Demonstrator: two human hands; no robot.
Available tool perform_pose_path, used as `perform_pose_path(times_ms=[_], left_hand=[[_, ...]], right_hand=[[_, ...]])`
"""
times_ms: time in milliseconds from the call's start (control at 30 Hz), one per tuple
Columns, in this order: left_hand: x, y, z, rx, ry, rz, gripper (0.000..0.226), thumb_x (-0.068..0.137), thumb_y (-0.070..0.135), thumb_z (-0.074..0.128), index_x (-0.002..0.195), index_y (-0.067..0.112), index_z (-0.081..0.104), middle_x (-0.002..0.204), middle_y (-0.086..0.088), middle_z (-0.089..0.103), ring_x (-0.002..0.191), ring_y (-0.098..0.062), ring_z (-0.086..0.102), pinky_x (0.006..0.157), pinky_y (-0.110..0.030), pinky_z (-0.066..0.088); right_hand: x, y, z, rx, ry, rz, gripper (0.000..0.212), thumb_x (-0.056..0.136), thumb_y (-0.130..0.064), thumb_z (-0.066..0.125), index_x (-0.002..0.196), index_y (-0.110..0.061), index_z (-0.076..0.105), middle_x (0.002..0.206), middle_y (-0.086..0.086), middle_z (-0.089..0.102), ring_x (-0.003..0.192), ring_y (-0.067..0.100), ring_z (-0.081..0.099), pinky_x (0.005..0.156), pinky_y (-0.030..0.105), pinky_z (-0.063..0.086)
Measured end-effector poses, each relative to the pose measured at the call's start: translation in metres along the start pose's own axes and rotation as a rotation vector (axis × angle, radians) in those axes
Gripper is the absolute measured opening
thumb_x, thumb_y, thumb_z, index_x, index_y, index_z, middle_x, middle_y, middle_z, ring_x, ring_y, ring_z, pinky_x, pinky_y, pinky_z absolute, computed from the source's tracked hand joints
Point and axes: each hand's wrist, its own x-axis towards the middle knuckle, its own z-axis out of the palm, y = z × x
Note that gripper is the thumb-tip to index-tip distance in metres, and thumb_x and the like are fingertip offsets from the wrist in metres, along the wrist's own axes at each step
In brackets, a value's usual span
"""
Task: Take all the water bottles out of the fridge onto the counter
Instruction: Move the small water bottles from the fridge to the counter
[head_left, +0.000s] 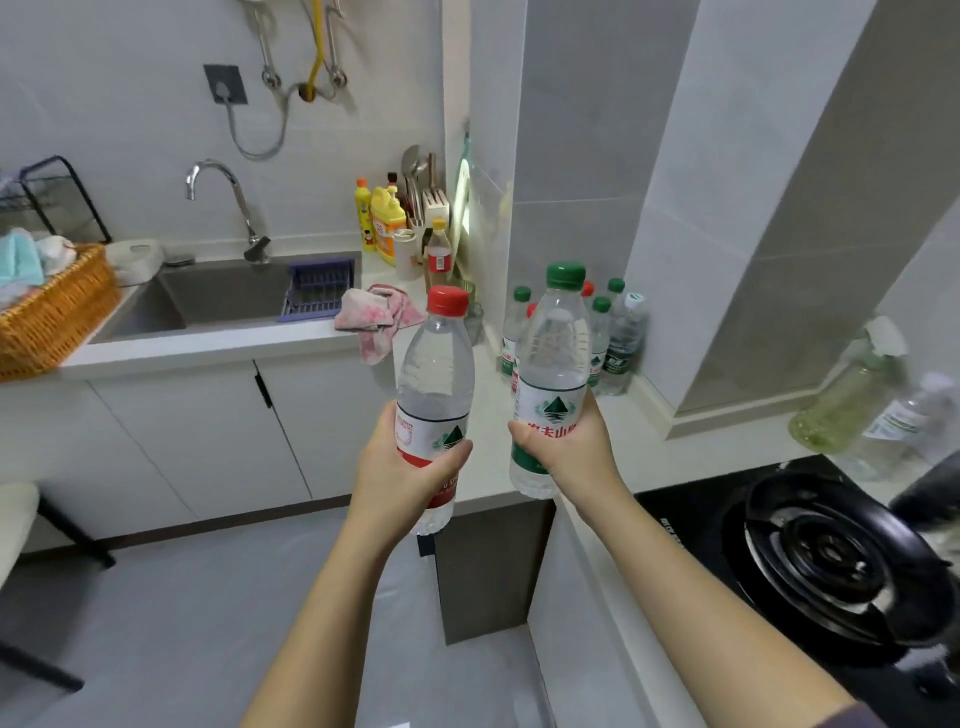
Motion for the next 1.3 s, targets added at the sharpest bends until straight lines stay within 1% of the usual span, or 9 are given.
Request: perform_pose_path(times_ms=[133, 267, 467, 533, 733, 867, 967, 1067, 1300], left_hand=[[0.019, -0.013, 0.027, 0.017, -0.056, -0.048, 0.045, 0.077, 0.024, 0.080, 0.108, 0.033, 0.048, 0.095, 0.014, 0.062, 0.084, -0.001, 0.062, 0.058, -0.008, 0.044], [0.044, -0.036, 0.047, 0.019, -0.101, -0.076, 0.043, 0.077, 0.020, 0.080, 0.097, 0.038, 0.048, 0.093, 0.015, 0.062, 0.077, 0.008, 0.061, 0.054, -0.005, 0.045], [0.103, -0.068, 0.066, 0.003, -0.168, -0.132, 0.042, 0.075, 0.021, 0.081, 0.096, 0.041, 0.051, 0.094, 0.015, 0.064, 0.085, 0.000, 0.063, 0.069, -0.018, 0.047], [0.126, -0.077, 0.070, 0.006, -0.200, -0.146, 0.043, 0.074, 0.020, 0.082, 0.097, 0.040, 0.051, 0.093, 0.017, 0.064, 0.083, 0.007, 0.062, 0.068, -0.014, 0.045], [0.181, -0.116, 0.082, 0.027, -0.258, -0.206, 0.046, 0.070, 0.019, 0.084, 0.107, 0.028, 0.058, 0.097, 0.013, 0.068, 0.090, -0.001, 0.064, 0.074, -0.019, 0.050], [0.200, -0.138, 0.091, 0.067, -0.303, -0.238, 0.049, 0.071, 0.016, 0.083, 0.106, 0.032, 0.054, 0.095, 0.017, 0.065, 0.089, -0.001, 0.063, 0.073, -0.020, 0.050], [0.208, -0.152, 0.100, 0.079, -0.319, -0.264, 0.047, 0.071, 0.012, 0.081, 0.107, 0.027, 0.054, 0.092, 0.011, 0.066, 0.081, -0.008, 0.063, 0.062, -0.013, 0.048], [0.213, -0.161, 0.112, 0.093, -0.321, -0.265, 0.050, 0.070, 0.015, 0.080, 0.109, 0.027, 0.052, 0.094, 0.012, 0.065, 0.082, -0.006, 0.062, 0.063, -0.016, 0.045], [0.224, -0.168, 0.134, 0.060, -0.307, -0.257, 0.056, 0.068, 0.014, 0.083, 0.109, 0.034, 0.051, 0.100, 0.015, 0.065, 0.084, 0.005, 0.061, 0.069, -0.017, 0.046]], right_hand=[[0.017, 0.028, -0.017, -0.027, 0.057, 0.057, 0.062, 0.071, -0.013, 0.085, 0.123, -0.019, 0.051, 0.112, -0.004, 0.066, 0.103, 0.010, 0.064, 0.090, 0.030, 0.053], [0.037, 0.054, -0.025, -0.054, 0.102, 0.124, 0.062, 0.071, -0.015, 0.085, 0.121, -0.018, 0.050, 0.109, -0.006, 0.064, 0.098, 0.005, 0.062, 0.077, 0.017, 0.048], [0.083, 0.083, -0.019, -0.104, 0.152, 0.185, 0.059, 0.071, -0.015, 0.084, 0.119, -0.019, 0.050, 0.106, -0.007, 0.064, 0.095, 0.004, 0.062, 0.067, 0.010, 0.045], [0.100, 0.091, -0.015, -0.122, 0.167, 0.198, 0.058, 0.071, -0.014, 0.084, 0.117, -0.021, 0.049, 0.105, -0.009, 0.063, 0.094, 0.000, 0.061, 0.065, 0.009, 0.045], [0.141, 0.133, -0.005, -0.215, 0.208, 0.292, 0.052, 0.060, -0.025, 0.087, 0.097, -0.035, 0.052, 0.099, -0.011, 0.068, 0.094, 0.011, 0.066, 0.082, 0.031, 0.054], [0.156, 0.152, 0.001, -0.237, 0.225, 0.361, 0.051, 0.064, -0.018, 0.087, 0.095, -0.034, 0.051, 0.094, -0.015, 0.066, 0.090, 0.007, 0.066, 0.081, 0.028, 0.052], [0.166, 0.163, 0.004, -0.221, 0.244, 0.390, 0.056, 0.063, -0.013, 0.086, 0.106, -0.027, 0.053, 0.096, -0.013, 0.067, 0.089, 0.007, 0.066, 0.070, 0.020, 0.050], [0.177, 0.173, 0.004, -0.231, 0.269, 0.390, 0.055, 0.063, -0.006, 0.083, 0.106, -0.022, 0.054, 0.093, -0.010, 0.068, 0.087, 0.013, 0.067, 0.063, 0.015, 0.047], [0.192, 0.192, 0.001, -0.238, 0.271, 0.377, 0.054, 0.062, -0.008, 0.084, 0.105, -0.021, 0.055, 0.098, 0.000, 0.068, 0.090, 0.018, 0.067, 0.073, 0.030, 0.055]])
